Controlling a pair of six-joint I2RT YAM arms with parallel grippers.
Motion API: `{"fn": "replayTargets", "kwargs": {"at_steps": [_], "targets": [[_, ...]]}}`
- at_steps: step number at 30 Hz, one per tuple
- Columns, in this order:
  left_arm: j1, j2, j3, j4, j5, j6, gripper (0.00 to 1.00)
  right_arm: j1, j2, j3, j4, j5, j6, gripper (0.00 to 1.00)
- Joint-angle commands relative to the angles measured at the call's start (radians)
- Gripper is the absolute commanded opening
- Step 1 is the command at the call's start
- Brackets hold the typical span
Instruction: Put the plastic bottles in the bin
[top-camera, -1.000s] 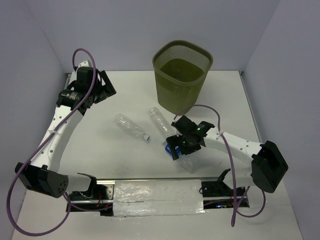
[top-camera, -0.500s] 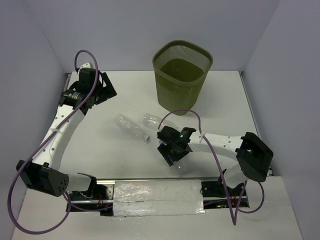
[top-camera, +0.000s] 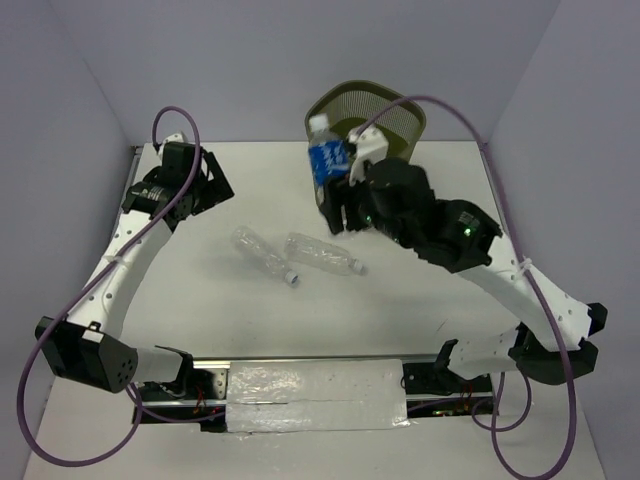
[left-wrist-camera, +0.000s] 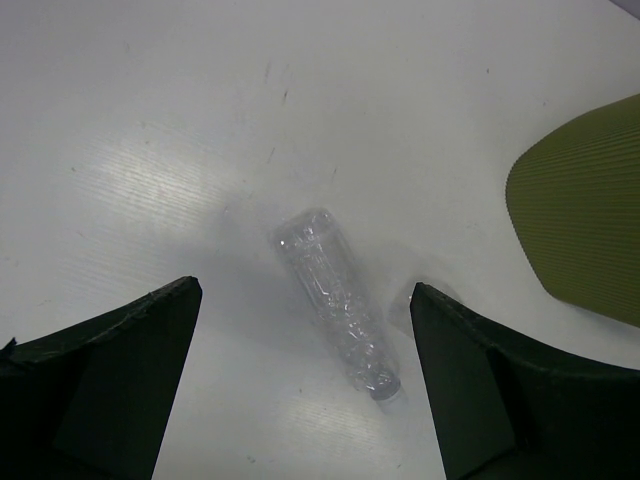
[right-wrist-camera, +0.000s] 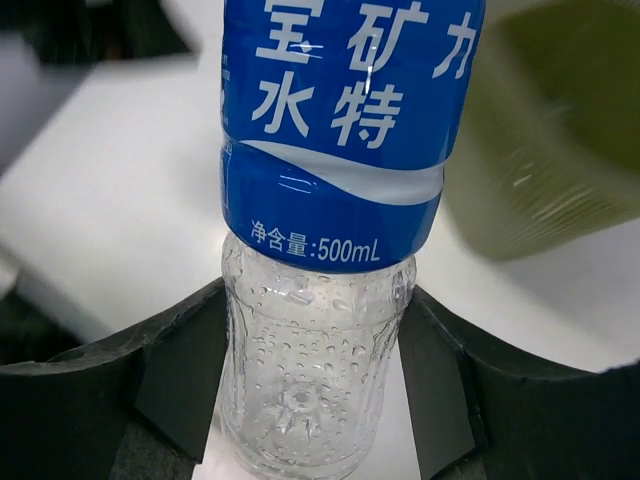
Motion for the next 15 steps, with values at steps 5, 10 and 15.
{"fn": "replayTargets", "kwargs": {"at_steps": [5,10,15], "targets": [[0.006,-0.038,-0.063,0.025,0.102,-0.058,0.99,-0.197,0.151,0.26,0.186,0.347,-0.164,0.68],[0.006,-0.087,-0.15,0.059,0.178,-0.086,0.99,-0.336,0.335,0.392,0.285,0.407,-0.216,0.68],[0.005,-0.101,-0.205,0.078,0.243,-0.112,0.99,-0.396,0.458,0.425,0.371,0.451,-0.222,0.7]]}}
